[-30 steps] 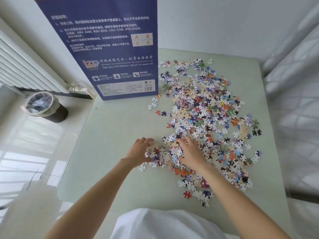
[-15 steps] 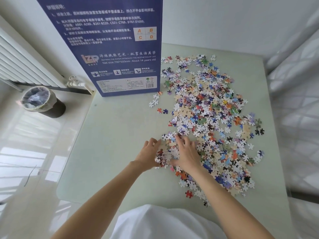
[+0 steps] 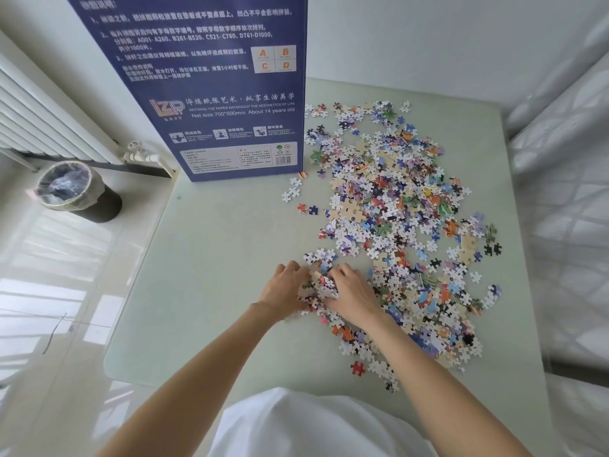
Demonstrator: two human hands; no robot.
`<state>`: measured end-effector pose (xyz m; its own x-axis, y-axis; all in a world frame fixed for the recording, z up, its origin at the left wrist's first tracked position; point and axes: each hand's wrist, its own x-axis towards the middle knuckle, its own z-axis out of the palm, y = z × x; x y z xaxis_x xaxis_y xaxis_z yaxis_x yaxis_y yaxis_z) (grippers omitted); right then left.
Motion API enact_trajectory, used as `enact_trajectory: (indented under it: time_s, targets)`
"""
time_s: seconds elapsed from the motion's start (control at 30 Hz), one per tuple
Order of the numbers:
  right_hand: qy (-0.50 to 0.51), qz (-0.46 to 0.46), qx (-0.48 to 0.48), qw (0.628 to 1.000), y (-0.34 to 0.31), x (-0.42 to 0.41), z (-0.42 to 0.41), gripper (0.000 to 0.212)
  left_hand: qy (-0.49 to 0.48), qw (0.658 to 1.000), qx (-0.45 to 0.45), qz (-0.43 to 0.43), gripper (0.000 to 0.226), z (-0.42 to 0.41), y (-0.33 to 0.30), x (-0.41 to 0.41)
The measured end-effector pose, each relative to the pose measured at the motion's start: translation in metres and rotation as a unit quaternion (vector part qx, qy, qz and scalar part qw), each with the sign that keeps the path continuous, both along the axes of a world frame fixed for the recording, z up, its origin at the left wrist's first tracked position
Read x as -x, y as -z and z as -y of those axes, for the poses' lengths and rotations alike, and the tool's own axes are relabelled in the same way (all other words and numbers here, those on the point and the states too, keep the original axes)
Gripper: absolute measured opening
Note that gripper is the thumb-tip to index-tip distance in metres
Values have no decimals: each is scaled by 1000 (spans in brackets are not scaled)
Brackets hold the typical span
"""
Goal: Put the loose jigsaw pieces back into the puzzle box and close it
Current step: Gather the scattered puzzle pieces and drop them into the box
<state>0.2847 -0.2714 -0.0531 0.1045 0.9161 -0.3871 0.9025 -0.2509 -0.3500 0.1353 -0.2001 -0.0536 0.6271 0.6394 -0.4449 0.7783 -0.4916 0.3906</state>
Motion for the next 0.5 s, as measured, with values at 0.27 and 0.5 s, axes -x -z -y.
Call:
enact_trajectory:
  time_s: [0.27,0.5]
  targets:
    - [47,-44,-5,998,-8,-11,1,63,4,1000,18,-17,58,-7,-3,-5]
    - [82,-61,-15,995,-15,-21,0,54,-15,1000,24,1,41,-10,-3,-3]
